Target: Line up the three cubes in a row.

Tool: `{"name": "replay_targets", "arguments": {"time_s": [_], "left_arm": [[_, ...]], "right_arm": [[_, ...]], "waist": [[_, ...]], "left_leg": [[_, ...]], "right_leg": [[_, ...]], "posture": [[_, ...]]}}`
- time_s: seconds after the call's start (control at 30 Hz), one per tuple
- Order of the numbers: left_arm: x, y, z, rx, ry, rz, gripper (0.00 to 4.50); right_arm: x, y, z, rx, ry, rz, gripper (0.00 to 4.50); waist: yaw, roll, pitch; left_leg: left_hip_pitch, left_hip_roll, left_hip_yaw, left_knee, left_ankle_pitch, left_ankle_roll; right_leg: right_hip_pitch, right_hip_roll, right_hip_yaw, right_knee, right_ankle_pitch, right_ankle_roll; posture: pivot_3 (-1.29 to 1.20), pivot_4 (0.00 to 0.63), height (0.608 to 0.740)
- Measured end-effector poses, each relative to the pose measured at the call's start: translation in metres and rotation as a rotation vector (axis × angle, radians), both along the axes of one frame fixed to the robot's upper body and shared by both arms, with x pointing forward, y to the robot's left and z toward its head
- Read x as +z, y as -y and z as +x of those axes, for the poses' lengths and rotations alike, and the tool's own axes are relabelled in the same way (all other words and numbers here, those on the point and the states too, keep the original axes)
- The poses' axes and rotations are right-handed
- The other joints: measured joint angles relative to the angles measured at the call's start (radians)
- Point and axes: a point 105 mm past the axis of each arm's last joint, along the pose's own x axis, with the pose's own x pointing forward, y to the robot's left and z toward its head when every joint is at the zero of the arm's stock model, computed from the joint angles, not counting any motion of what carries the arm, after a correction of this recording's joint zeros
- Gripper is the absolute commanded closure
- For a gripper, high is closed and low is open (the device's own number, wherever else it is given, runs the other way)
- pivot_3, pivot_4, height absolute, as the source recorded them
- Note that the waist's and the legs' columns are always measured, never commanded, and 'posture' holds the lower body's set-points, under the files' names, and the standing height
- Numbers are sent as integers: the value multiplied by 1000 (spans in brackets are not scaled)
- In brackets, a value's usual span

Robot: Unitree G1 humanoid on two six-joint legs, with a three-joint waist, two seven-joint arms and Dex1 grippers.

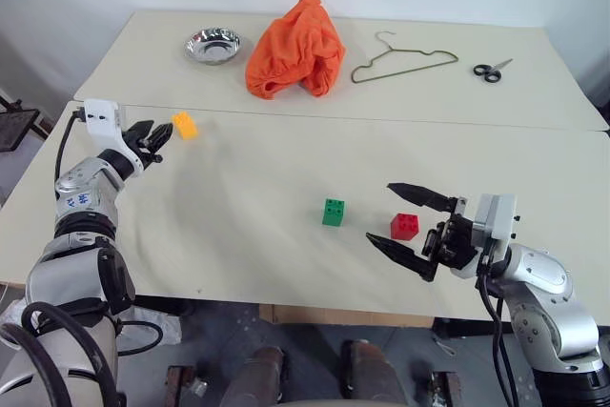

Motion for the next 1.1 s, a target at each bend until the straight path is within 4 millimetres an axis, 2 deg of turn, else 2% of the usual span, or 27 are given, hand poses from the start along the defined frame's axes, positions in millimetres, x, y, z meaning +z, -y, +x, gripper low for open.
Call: {"name": "replay_targets", "arguments": {"time_s": [0.1, 0.13, 0.17, 0.47, 0.7, 0.83, 1.0, 1.1], "left_arm": [[-7, 4, 5, 43, -21, 8, 284], [-9, 6, 6, 59, -27, 8, 52], [-12, 8, 8, 77, -34, 9, 15], [-21, 44, 30, 251, -36, -47, 15], [-25, 46, 34, 410, -67, -133, 15], [-22, 51, 37, 418, -69, -146, 15], [-6, 58, 43, 422, -51, -154, 15], [-8, 61, 43, 436, -61, -155, 614]], "right_arm": [[0, 0, 1, 4, 2, -1, 0], [1, 0, 1, 6, 3, -1, 0], [1, 0, 1, 6, 3, -2, 0], [4, -1, 2, 13, 24, -2, 0], [3, -1, 1, 18, 24, -4, 0], [0, 2, 5, 15, 7, -3, 0], [0, 3, 7, 17, 8, -4, 0], [-4, 5, 10, 4, -8, -3, 0]], "waist": [[0, 0, 0], [0, 0, 0], [0, 0, 0], [-1, -1, 0], [0, -1, 0], [1, -1, 0], [0, -1, 0], [0, -1, 0]], "left_leg": [[0, 0, 0, 0, 0, 0], [0, 0, 0, 0, 0, 0], [0, 0, 0, 0, 0, 0], [0, 0, 0, 0, 0, 0], [0, 0, 1, 1, 0, 0], [0, 0, 1, 1, 0, 0], [0, 0, 1, 1, 0, 0], [0, 0, 1, 1, 0, 0]], "right_leg": [[0, 0, 0, 0, 0, 0], [0, 0, 0, 0, 0, 0], [0, 0, 0, 0, 0, 0], [0, 0, 0, 0, 0, 0], [0, 0, 0, 0, 0, 0], [0, 0, 0, 0, 0, 0], [0, 0, 0, 0, 0, 0], [0, 0, 0, 0, 0, 0]], "posture": [[0, 150, 740], [0, 150, 740], [0, 150, 740], [0, 150, 740], [0, 150, 740], [0, 150, 740], [0, 150, 740], [0, 150, 740]]}}
